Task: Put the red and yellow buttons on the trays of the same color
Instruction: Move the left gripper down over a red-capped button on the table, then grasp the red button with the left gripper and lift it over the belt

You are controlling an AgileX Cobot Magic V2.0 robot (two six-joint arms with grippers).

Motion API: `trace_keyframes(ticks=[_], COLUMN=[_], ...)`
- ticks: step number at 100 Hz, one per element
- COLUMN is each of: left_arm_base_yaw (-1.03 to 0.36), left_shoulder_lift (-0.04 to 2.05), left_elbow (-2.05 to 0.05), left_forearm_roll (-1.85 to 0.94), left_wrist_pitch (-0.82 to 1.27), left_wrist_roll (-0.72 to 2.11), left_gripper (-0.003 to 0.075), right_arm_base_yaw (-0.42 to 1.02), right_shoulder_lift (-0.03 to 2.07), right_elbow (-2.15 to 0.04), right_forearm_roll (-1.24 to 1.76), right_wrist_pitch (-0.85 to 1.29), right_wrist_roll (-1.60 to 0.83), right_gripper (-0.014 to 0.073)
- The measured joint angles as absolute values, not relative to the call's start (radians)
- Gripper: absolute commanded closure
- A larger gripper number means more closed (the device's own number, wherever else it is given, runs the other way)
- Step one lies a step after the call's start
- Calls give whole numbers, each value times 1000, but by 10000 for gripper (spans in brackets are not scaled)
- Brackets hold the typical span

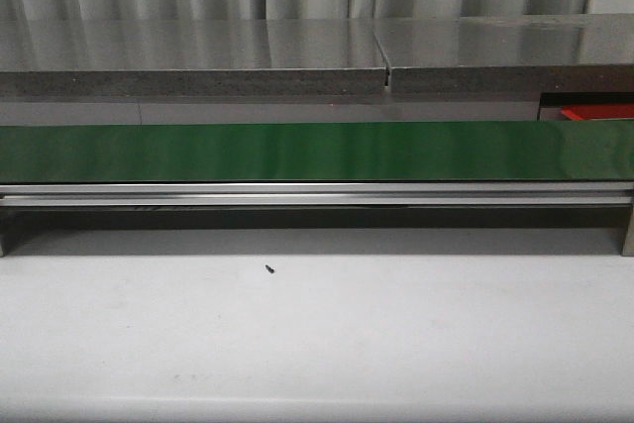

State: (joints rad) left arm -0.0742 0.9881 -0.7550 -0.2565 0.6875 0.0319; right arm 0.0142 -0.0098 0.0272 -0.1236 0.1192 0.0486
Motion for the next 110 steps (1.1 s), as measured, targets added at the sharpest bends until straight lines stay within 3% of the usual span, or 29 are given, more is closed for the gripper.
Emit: trace_keyframes(ticks=[6, 26, 72, 110], left_arm_base_yaw=[-74, -47, 479, 514], left_shoulder_lift=[990, 990, 1153, 1498], left_elbow=[-755, -759, -886, -1037], left_forearm_roll=[-268, -272, -241, -225], left_wrist_pitch=[692, 710, 756, 758], left_wrist_roll=[32, -7, 16, 28], left_gripper=[61, 60, 60, 60], right_arm_base_yaw=[14, 14, 14, 14], right_shoulder_lift=[-10, -10, -10, -10], right_elbow=[27, 27, 27, 27], right_forearm_roll=[-124, -124, -124, -124], right_wrist_pitch=[119, 119, 119, 119], right_wrist_roll=[49, 49, 49, 49], right_gripper=[692, 692, 692, 692])
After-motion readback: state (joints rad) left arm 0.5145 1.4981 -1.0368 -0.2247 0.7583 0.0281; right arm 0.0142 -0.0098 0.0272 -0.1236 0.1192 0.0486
